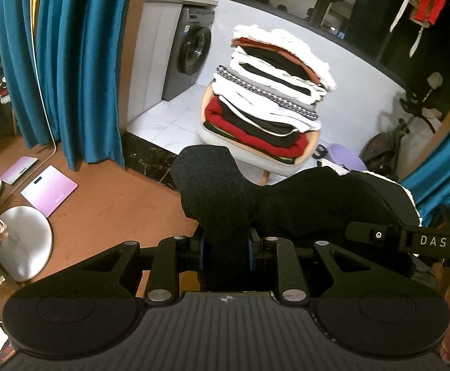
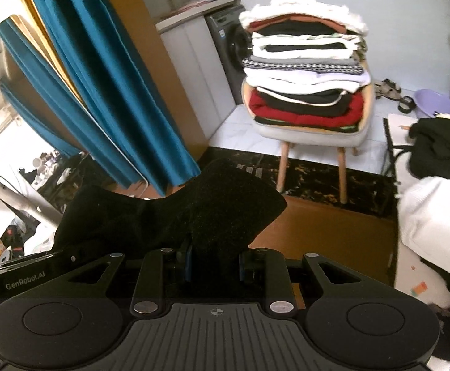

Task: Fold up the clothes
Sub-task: 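Carry the folded black trousers with both tools toward the chair of clothes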

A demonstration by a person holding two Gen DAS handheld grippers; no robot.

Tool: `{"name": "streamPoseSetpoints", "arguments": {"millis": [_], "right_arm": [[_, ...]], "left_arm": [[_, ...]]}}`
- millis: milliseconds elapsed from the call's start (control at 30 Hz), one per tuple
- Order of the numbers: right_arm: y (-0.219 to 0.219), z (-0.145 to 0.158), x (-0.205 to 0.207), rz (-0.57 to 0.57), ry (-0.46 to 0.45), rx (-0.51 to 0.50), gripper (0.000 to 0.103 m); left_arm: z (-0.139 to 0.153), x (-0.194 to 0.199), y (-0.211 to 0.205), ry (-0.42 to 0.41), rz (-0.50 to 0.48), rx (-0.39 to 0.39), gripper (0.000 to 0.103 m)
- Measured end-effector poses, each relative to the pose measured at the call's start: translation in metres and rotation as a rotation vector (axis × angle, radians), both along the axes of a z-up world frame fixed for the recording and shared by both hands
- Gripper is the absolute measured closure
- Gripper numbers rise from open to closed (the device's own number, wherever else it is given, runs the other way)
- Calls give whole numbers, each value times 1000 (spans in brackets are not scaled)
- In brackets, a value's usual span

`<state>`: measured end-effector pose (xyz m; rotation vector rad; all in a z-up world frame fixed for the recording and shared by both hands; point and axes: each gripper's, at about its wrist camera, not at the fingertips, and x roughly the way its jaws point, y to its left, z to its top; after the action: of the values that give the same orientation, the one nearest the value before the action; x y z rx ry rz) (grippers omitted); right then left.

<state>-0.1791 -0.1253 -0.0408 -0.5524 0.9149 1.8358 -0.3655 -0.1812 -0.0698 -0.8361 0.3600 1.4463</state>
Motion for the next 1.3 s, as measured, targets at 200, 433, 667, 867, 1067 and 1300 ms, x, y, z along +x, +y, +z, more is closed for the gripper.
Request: {"name": "streamPoseSetpoints", "arguments": {"millis": [200,433,667,867,1067,1300], "right_arm": [[53,-13,3,-11,25,-22,80],[157,-21,28,-18,62,2,80],[260,3,94,-85,74,74,80],[342,25,150,-184,67,182,80],[408,31,177,-289,61,220,80],[507,38,160,-419,34,250,80]], "left_arm": [[-1,0,53,26,-8,0,79],[2,23,158,50,8,16,79],[20,70,286,6,-55,79,79],[32,106,384,-13,-160,137,79],[43,109,477,-38,-269,192,79],[45,82,606,-88,-384,214,79]]}}
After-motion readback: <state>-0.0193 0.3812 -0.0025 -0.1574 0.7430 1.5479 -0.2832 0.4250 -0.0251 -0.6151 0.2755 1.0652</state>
